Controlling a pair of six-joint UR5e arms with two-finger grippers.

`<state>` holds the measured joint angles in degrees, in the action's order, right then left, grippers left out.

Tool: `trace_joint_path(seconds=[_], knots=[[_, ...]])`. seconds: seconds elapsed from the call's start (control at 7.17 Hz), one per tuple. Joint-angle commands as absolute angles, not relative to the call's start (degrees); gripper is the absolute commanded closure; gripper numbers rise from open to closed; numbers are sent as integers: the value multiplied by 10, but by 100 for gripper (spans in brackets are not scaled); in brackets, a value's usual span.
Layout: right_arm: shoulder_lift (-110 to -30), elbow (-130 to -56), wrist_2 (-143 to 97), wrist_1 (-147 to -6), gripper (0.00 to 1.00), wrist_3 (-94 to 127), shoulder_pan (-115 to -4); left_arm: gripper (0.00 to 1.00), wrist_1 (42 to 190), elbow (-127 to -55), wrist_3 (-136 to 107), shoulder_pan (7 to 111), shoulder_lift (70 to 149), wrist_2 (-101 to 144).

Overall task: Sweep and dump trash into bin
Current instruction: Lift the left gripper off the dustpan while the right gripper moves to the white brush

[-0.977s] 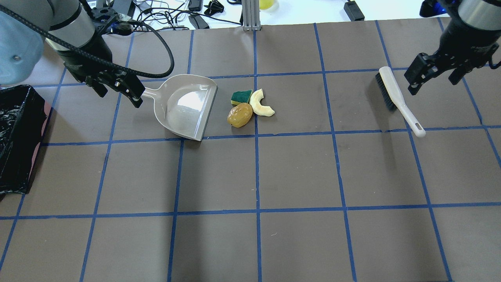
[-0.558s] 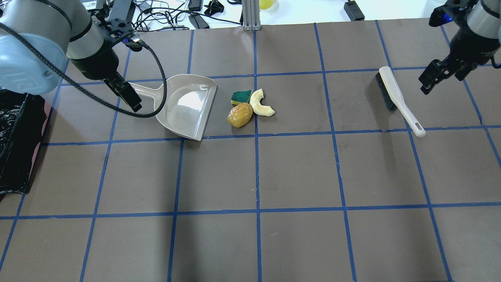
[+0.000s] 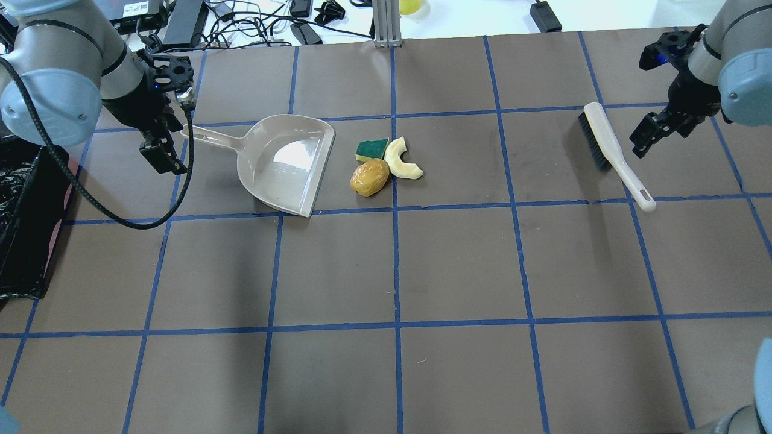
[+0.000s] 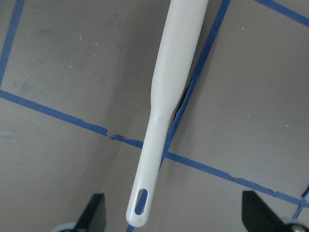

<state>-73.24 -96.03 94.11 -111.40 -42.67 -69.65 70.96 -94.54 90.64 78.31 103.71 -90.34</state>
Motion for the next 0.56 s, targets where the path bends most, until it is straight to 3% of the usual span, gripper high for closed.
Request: trace_joint_path(seconds=[0.0,0.42], knots=[[-701,-969,942,-1115,0,-409,-696,0,664,-942,1010,784,1072,-903],[-679,-996,952,-1133,0,-367,-696,2,579,-917,1022,788,1141,-894]])
